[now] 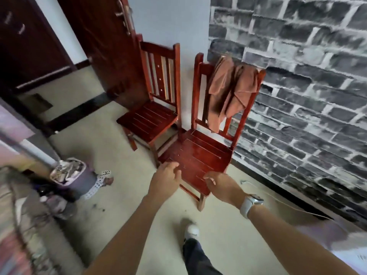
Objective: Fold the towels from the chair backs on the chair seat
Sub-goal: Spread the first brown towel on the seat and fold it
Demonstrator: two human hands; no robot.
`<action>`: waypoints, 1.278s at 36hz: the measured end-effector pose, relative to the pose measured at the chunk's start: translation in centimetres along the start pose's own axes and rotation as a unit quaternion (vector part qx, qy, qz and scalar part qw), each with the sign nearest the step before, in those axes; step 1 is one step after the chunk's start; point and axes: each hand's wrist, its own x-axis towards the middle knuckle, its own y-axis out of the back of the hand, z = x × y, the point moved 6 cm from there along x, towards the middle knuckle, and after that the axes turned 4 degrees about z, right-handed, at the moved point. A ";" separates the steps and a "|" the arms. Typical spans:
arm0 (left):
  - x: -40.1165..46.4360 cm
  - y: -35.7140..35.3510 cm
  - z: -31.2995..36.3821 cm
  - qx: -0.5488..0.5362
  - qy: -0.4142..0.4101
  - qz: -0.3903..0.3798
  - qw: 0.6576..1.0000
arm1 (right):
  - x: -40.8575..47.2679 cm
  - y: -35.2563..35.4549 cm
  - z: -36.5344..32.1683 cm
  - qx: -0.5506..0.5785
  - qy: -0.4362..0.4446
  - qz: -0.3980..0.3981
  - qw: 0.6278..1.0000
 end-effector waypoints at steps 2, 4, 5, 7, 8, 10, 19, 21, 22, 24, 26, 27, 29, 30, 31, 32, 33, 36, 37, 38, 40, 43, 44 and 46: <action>4.1 0.8 0.2 -0.009 -0.002 -0.006 1.000 | 3.9 1.2 -0.5 0.011 0.002 0.013 1.000; 8.4 1.7 0.6 -0.016 -0.005 -0.010 1.000 | 8.0 2.6 -0.9 0.014 -0.001 0.020 1.000; 10.4 2.0 0.8 -0.016 -0.006 -0.015 1.000 | 9.8 3.3 -1.0 0.013 -0.003 0.024 1.000; 14.2 2.8 1.3 -0.019 -0.008 -0.018 1.000 | 13.2 5.2 -1.1 0.011 -0.016 0.035 0.999; 15.9 3.1 1.5 -0.021 -0.013 -0.013 1.000 | 14.7 6.1 -1.2 0.009 -0.023 0.044 0.999; 19.0 3.8 2.1 -0.029 -0.026 0.000 0.999 | 17.6 7.8 -1.1 0.000 -0.035 0.068 0.997; 32.9 4.5 5.5 -0.060 -0.091 -0.007 0.994 | 27.7 17.1 0.2 0.049 -0.114 0.229 0.965; 36.3 4.6 7.1 -0.054 -0.128 -0.018 0.990 | 29.8 19.8 0.5 0.056 -0.115 0.279 0.952; 38.0 4.5 7.8 -0.048 -0.146 -0.022 0.988 | 31.0 21.1 0.7 0.046 -0.113 0.300 0.946; 41.5 4.3 9.4 -0.037 -0.180 -0.025 0.983 | 33.5 23.7 1.2 0.007 -0.124 0.329 0.936; 44.9 3.9 11.0 -0.021 -0.218 -0.030 0.975 | 35.8 26.1 2.0 -0.026 -0.159 0.352 0.922; 46.4 3.8 11.8 -0.014 -0.239 -0.032 0.970 | 36.9 27.1 2.5 -0.039 -0.178 0.364 0.914; 49.1 3.4 13.1 -0.015 -0.273 -0.035 0.961 | 38.9 28.7 3.3 -0.075 -0.220 0.369 0.900; 50.3 3.3 13.6 -0.022 -0.286 -0.036 0.957 | 39.8 29.1 3.7 -0.091 -0.244 0.358 0.897; 51.4 3.1 13.9 -0.032 -0.297 -0.036 0.954 | 40.7 29.4 4.1 -0.102 -0.267 0.341 0.896; 52.4 2.9 14.2 -0.042 -0.307 -0.035 0.950 | 41.6 29.4 4.5 -0.110 -0.288 0.317 0.897; 53.3 2.7 14.3 -0.052 -0.312 -0.036 0.948 | 42.4 29.2 4.7 -0.121 -0.307 0.290 0.898; 55.5 2.0 14.1 -0.076 -0.311 -0.043 0.946 | 44.4 28.4 5.1 -0.135 -0.341 0.239 0.899; 55.9 1.9 14.0 -0.082 -0.310 -0.048 0.946 | 44.9 28.2 5.0 -0.130 -0.341 0.241 0.899; 56.3 1.6 14.0 -0.089 -0.310 -0.052 0.945 | 45.2 28.3 4.8 -0.122 -0.334 0.249 0.901; 56.8 1.4 14.1 -0.103 -0.313 -0.060 0.942 | 45.4 28.7 4.4 -0.081 -0.322 0.278 0.901; 56.8 1.7 14.9 -0.138 -0.324 -0.071 0.933 | 44.3 29.4 3.8 0.014 -0.302 0.322 0.897; 56.5 1.9 15.3 -0.153 -0.330 -0.075 0.928 | 43.7 29.8 3.5 0.040 -0.292 0.343 0.892; 55.8 2.5 16.5 -0.182 -0.350 -0.083 0.915 | 42.2 30.9 2.7 0.095 -0.272 0.390 0.874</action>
